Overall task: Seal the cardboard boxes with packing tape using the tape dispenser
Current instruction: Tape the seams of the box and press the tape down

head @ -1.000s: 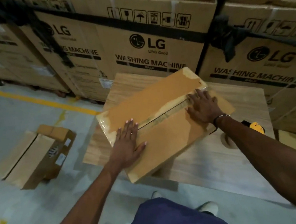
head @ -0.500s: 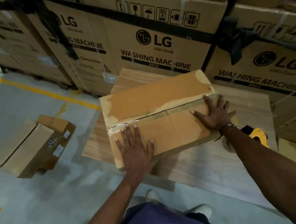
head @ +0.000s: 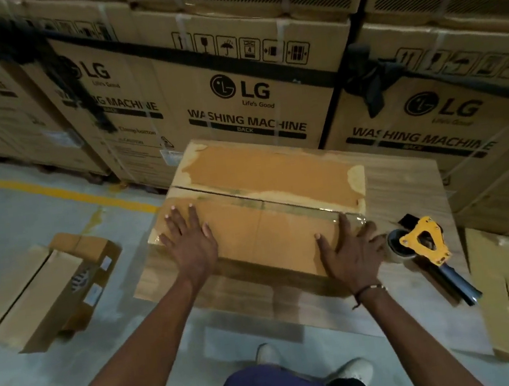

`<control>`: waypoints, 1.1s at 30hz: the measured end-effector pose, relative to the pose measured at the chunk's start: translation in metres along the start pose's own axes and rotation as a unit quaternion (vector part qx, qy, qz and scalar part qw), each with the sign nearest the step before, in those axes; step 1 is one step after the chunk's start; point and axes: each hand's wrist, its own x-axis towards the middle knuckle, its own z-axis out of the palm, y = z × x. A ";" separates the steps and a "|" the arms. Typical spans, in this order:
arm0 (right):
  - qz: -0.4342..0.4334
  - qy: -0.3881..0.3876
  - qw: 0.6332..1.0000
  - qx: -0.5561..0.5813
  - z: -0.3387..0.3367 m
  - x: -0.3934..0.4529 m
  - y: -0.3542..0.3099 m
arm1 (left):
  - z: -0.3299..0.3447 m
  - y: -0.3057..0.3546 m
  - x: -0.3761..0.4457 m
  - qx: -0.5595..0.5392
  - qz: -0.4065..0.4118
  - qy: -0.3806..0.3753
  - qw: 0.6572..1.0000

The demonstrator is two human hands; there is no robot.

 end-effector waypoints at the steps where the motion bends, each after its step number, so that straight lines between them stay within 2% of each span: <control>1: 0.010 -0.013 1.000 0.009 -0.002 -0.012 0.001 | 0.000 0.009 -0.002 -0.022 -0.018 0.001 1.000; 5: 0.024 -0.055 0.998 0.022 -0.011 -0.032 0.015 | 0.000 0.043 -0.023 -0.078 -0.039 -0.010 0.996; 9: 0.015 -0.039 0.999 -0.009 -0.029 0.017 0.008 | 0.002 0.073 -0.068 -0.066 0.048 -0.036 0.996; 13: -0.077 -0.034 0.996 0.026 -0.045 0.095 -0.013 | -0.004 0.087 -0.114 -0.050 0.097 -0.080 0.991; 16: -0.126 -0.115 0.985 0.023 -0.053 0.145 -0.027 | -0.020 0.092 -0.130 -0.034 0.071 -0.113 0.990; 18: -0.124 -0.171 0.977 0.001 -0.052 0.164 -0.028 | -0.032 0.088 -0.130 -0.032 0.044 -0.116 0.992; 20: -0.116 -0.193 0.974 0.004 -0.049 0.168 -0.022 | -0.035 0.083 -0.127 -0.063 0.024 -0.128 0.989; 25: -0.126 -0.154 0.980 0.014 -0.045 0.150 -0.003 | -0.030 0.082 -0.124 -0.161 0.045 -0.117 0.979; 33: -0.026 -0.106 0.994 0.028 -0.045 0.071 0.061 | -0.023 0.081 -0.072 -0.223 0.088 -0.077 0.968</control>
